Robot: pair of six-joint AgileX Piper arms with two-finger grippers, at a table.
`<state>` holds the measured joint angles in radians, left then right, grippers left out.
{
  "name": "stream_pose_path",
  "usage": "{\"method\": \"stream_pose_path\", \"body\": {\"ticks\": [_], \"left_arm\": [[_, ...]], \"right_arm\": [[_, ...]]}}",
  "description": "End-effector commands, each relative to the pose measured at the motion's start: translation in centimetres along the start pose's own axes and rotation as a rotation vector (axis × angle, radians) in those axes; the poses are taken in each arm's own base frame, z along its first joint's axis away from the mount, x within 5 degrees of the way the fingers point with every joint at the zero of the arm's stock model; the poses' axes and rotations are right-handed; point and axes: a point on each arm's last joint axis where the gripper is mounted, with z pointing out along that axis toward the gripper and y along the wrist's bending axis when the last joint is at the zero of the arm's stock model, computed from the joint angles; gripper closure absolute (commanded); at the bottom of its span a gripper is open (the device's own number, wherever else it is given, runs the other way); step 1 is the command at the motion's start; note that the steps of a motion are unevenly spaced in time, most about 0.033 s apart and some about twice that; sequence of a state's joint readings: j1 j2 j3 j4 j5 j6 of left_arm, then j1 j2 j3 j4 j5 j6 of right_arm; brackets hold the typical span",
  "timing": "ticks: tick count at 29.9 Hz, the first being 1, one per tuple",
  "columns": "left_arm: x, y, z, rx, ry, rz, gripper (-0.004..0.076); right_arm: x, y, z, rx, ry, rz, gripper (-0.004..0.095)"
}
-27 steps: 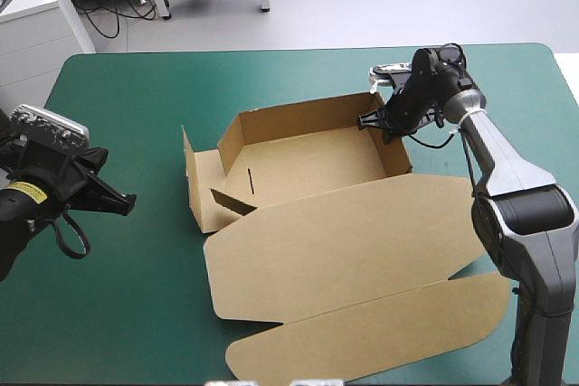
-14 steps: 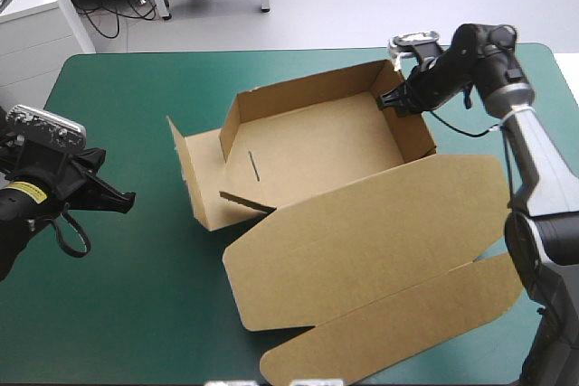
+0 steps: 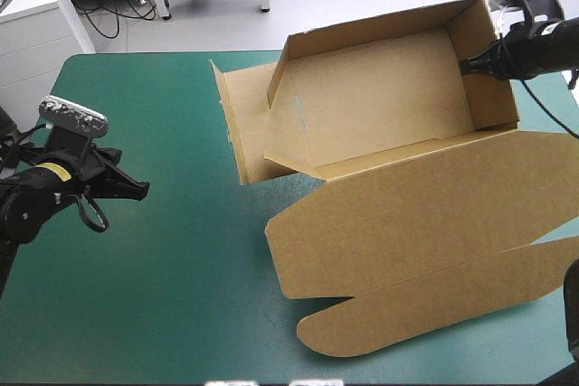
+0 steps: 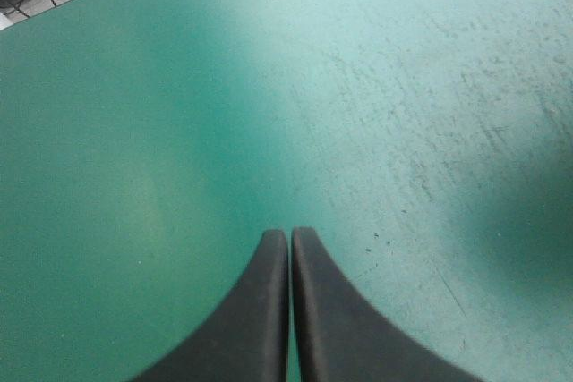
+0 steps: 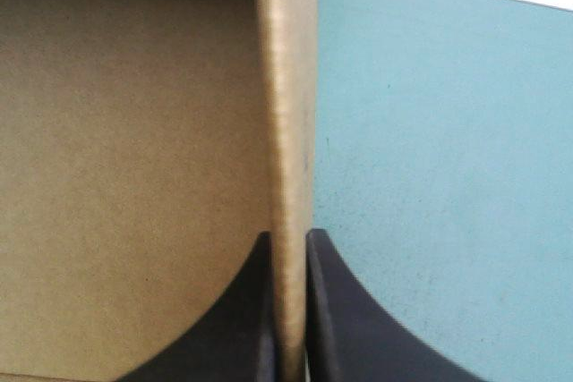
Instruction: Fold the box
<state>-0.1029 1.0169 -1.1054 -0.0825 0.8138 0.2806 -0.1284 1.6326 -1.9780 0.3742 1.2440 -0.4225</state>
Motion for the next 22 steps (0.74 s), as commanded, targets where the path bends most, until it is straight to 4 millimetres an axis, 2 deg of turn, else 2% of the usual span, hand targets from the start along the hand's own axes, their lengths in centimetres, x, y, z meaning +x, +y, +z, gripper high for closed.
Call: {"method": "stream_pose_path", "body": {"ticks": [1,5,10,16,19,22], "left_arm": [[-1.4,0.4,1.2,-0.011,-0.065,-0.038,0.0703],[-1.3,0.4,3.9,0.036,-0.001,-0.100,0.0703],[-0.3,2.0,6.5,0.176,0.069,-0.214,0.0703],[1.1,5.0,7.6,0.443,0.051,-0.315,0.0704],[1.2,5.5,7.8,0.602,-0.003,-0.349,0.0711],[0.5,5.6,8.1,0.680,-0.079,-0.421,0.0711]], "right_arm": [[-0.6,1.4,-4.6,-0.019,-0.116,-0.008,0.0929],[-0.7,2.1,-5.6,-0.043,-0.149,-0.008,0.0928],[-0.9,2.7,-6.1,-0.096,-0.180,0.004,0.0929],[-1.1,3.2,-6.2,-0.155,-0.206,0.021,0.0928],[-1.2,3.5,-6.2,-0.176,-0.214,0.023,0.0928],[-1.3,3.7,-6.3,-0.201,-0.225,0.030,0.0928]]}}
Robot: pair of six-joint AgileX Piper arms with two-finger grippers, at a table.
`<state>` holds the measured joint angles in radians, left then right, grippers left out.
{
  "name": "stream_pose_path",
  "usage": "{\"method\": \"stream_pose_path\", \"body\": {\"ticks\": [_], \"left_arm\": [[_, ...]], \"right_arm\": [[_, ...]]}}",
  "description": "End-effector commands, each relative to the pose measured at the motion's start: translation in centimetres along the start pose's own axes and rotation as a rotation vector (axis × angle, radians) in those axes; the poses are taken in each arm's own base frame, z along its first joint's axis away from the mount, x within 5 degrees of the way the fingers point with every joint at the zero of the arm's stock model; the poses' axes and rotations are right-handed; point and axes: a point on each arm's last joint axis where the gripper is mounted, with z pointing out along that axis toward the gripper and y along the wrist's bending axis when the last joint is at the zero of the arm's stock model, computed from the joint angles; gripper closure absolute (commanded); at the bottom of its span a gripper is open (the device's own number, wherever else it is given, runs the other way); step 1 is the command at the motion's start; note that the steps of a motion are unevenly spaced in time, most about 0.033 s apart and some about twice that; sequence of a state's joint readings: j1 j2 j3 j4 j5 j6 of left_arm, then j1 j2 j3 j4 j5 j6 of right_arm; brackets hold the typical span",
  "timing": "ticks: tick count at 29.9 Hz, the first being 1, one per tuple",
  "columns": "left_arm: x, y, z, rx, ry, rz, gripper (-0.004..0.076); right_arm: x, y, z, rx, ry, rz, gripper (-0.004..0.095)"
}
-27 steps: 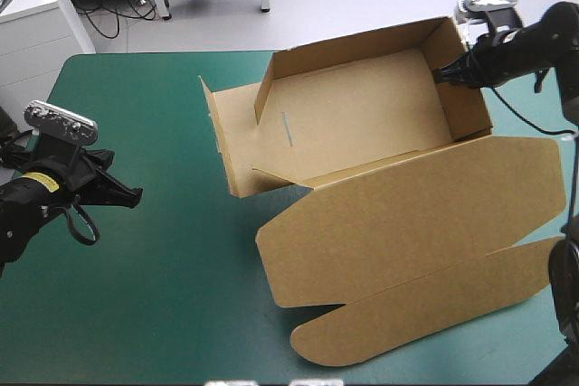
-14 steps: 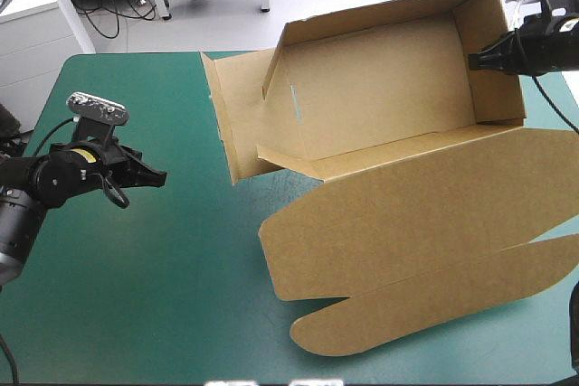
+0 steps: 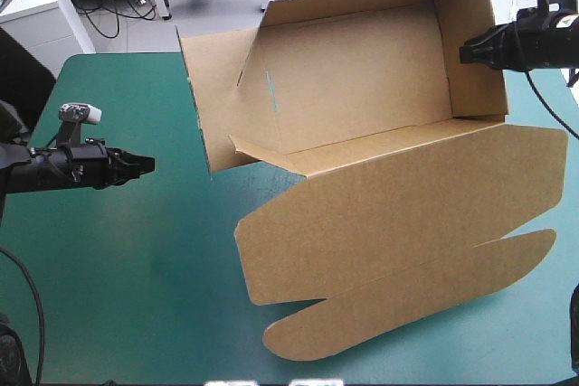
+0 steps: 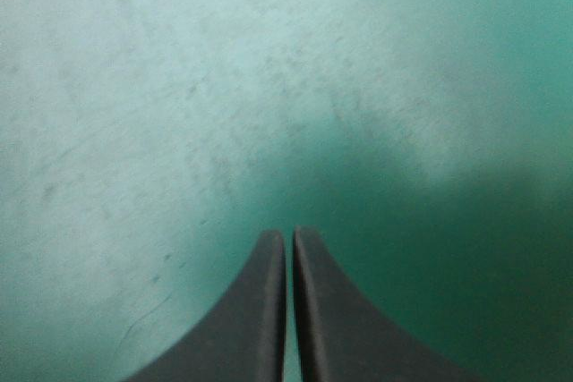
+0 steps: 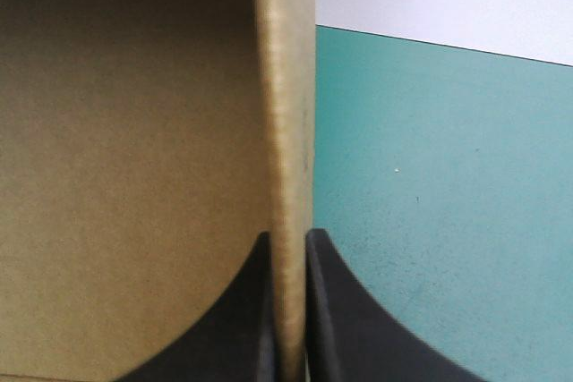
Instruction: Fold the box
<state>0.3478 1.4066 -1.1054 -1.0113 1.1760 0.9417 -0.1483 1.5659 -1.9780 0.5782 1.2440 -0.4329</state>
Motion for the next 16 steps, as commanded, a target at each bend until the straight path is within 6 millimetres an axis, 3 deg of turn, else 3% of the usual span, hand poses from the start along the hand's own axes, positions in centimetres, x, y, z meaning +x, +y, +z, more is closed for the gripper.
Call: {"method": "stream_pose_path", "body": {"ticks": [1,6,11,16], "left_arm": [[-2.1,-1.7,-0.8,0.159,-0.176,-0.020,0.0710],[-2.9,-2.3,-1.0,0.268,-0.262,-0.051,0.0639],[-3.1,-3.2,-0.7,0.332,-0.272,-0.049,0.0395],[-3.0,-4.4,0.4,0.369,-0.228,-0.024,0.0167]], "right_arm": [[-0.9,2.0,-2.6,-0.065,-0.086,-0.008,0.0928],[-0.9,3.3,-1.9,-0.094,-0.069,-0.033,0.0928],[-0.9,5.3,-1.0,-0.125,-0.038,-0.076,0.0928],[-0.7,5.8,-0.2,-0.087,0.005,-0.077,0.0928]]}}
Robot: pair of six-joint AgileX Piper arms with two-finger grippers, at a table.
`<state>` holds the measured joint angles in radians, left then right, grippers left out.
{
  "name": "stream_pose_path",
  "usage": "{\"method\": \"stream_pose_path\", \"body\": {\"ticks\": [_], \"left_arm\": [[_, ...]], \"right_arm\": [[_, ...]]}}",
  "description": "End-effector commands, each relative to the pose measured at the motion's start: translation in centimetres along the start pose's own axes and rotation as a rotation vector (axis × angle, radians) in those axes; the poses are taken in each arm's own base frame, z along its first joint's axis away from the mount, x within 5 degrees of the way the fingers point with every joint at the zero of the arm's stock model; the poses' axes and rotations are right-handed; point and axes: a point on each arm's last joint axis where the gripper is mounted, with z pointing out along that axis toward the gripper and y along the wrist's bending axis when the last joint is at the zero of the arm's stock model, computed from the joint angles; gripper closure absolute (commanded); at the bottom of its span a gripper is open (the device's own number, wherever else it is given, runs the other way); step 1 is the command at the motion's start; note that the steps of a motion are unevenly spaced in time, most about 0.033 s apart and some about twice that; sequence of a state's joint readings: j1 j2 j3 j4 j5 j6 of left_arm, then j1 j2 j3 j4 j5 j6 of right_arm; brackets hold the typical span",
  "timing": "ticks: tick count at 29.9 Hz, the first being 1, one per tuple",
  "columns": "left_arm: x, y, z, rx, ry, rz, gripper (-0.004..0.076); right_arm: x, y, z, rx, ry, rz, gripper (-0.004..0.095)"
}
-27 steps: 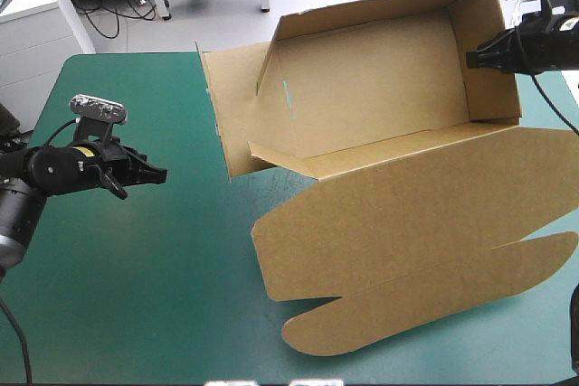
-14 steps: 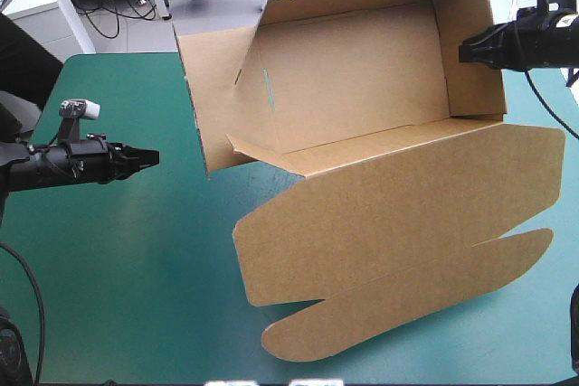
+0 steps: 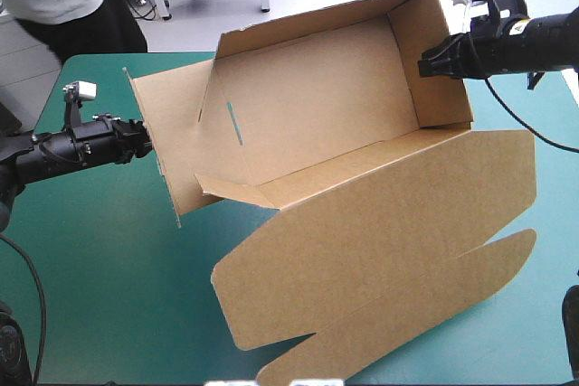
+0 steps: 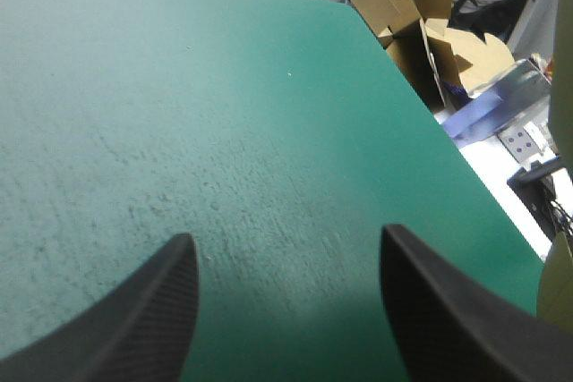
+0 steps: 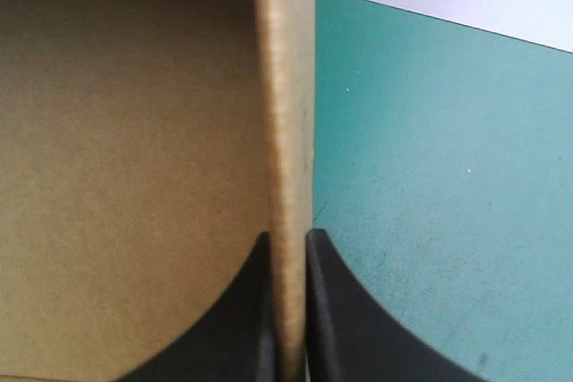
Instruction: Fold the box
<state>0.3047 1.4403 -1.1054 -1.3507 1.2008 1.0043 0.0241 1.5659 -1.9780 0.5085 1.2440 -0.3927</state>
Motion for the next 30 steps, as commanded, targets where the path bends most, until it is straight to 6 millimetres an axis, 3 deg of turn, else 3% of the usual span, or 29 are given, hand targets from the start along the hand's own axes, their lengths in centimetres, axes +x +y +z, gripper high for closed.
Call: {"method": "stream_pose_path", "body": {"ticks": [1,8,19,30], "left_arm": [[-0.6,-3.2,0.4,0.156,-0.006,0.040,0.0152],[0.0,-5.2,2.3,0.248,0.029,0.051,0.0150],[-0.4,-7.7,3.7,0.402,-0.045,0.018,0.0150],[-0.9,-8.7,3.4,0.451,-0.108,0.038,0.0149]], "right_arm": [[-0.5,1.4,-1.9,-0.001,-0.041,0.002,0.0926],[-0.7,0.8,-1.5,0.054,-0.052,0.022,0.0926],[-1.5,0.4,-1.4,0.178,-0.135,0.062,0.0920],[-2.5,3.9,0.0,0.264,-0.186,-0.036,0.0920]]}}
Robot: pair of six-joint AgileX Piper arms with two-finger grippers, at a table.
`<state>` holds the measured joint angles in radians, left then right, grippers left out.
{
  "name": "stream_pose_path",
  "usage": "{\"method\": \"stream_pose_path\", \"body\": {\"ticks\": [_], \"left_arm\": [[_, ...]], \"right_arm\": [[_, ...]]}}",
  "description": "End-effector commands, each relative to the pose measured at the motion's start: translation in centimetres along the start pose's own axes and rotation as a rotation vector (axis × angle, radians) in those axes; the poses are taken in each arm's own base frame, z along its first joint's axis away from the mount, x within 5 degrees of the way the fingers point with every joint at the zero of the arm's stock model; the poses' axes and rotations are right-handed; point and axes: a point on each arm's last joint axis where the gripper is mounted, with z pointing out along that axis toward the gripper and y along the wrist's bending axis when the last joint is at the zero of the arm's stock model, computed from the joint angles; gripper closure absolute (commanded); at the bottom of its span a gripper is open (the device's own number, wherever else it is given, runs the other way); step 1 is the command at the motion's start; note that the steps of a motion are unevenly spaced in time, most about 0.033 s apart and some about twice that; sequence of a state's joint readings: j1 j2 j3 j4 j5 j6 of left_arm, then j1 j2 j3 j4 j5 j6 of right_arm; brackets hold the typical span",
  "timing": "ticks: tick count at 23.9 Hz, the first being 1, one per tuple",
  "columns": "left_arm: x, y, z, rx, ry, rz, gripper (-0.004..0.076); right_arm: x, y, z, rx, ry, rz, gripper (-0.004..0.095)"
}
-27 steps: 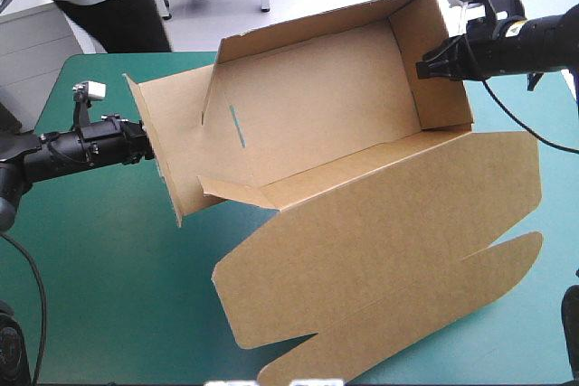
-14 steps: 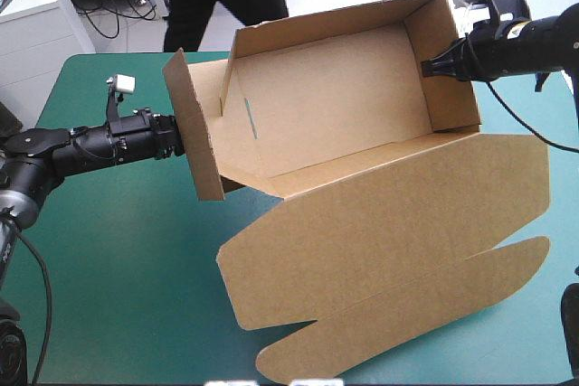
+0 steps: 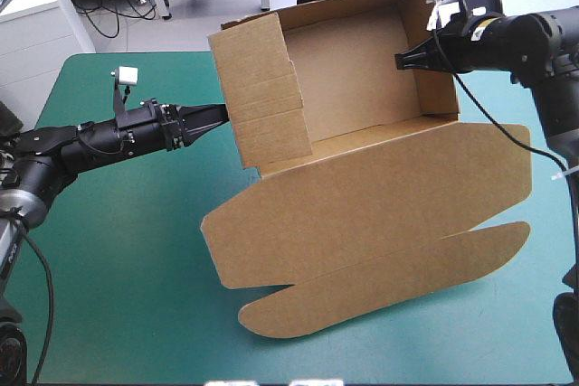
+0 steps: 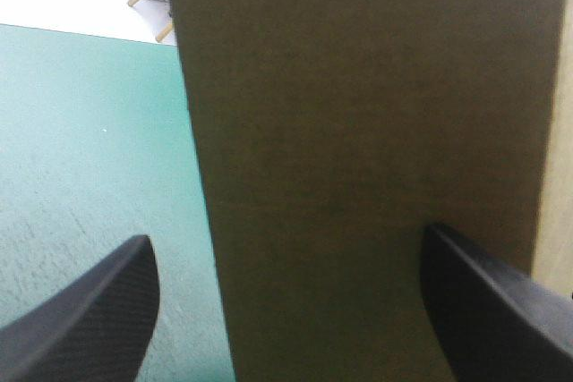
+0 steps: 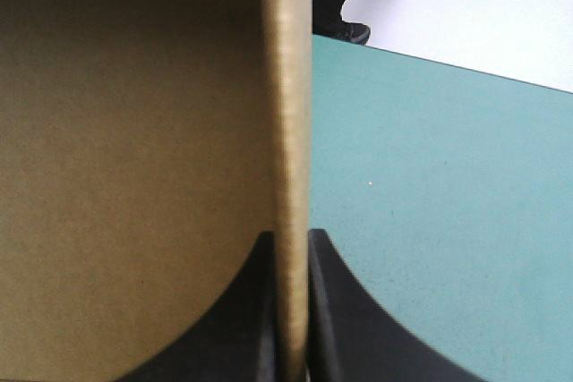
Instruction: Fold the box
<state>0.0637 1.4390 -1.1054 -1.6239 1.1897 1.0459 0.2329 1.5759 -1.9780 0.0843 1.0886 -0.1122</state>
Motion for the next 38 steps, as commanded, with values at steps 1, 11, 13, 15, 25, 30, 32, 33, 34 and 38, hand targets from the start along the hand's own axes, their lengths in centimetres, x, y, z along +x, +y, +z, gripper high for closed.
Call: {"method": "stream_pose_path", "body": {"ticks": [1,11,13,15,25,30,32,33,34,38], "left_arm": [[-0.9,-3.6,-0.5,0.161,-0.044,0.060,0.0149],[-0.9,-4.3,-0.6,0.169,-0.054,0.087,0.0149],[-0.9,-4.6,-0.4,0.180,-0.047,0.096,0.0150],[-0.9,-4.8,0.0,0.164,-0.036,0.116,0.0150],[-3.3,-8.2,5.0,-0.289,-0.061,0.285,0.0151],[-3.4,-9.4,5.9,-0.436,-0.082,0.303,0.0243],[-3.6,-9.6,5.8,-0.475,-0.089,0.276,0.0256],[-3.8,-9.9,5.8,-0.489,-0.099,0.266,0.0269],[-4.0,-10.1,5.7,-0.499,-0.103,0.283,0.0276],[-4.4,-11.2,5.9,-0.513,-0.121,0.327,0.0353]], "right_arm": [[-1.7,1.3,-2.5,0.033,-0.162,-0.018,0.0920],[-2.3,3.7,-2.7,0.085,-0.235,-0.029,0.0921],[-2.4,3.7,-2.7,0.083,-0.246,-0.016,0.0920],[-2.4,3.6,-2.7,0.092,-0.249,-0.006,0.0920],[-2.3,3.6,-0.9,0.108,-0.219,0.050,0.0921],[-2.4,3.6,-0.7,0.104,-0.229,0.066,0.0921],[-2.5,3.6,-0.8,0.100,-0.239,0.080,0.0921],[-2.5,3.6,-0.7,0.098,-0.242,0.088,0.0921],[-2.5,3.6,-0.5,0.097,-0.238,0.090,0.0921],[-2.3,3.8,0.3,0.083,-0.214,0.109,0.0921]]}}
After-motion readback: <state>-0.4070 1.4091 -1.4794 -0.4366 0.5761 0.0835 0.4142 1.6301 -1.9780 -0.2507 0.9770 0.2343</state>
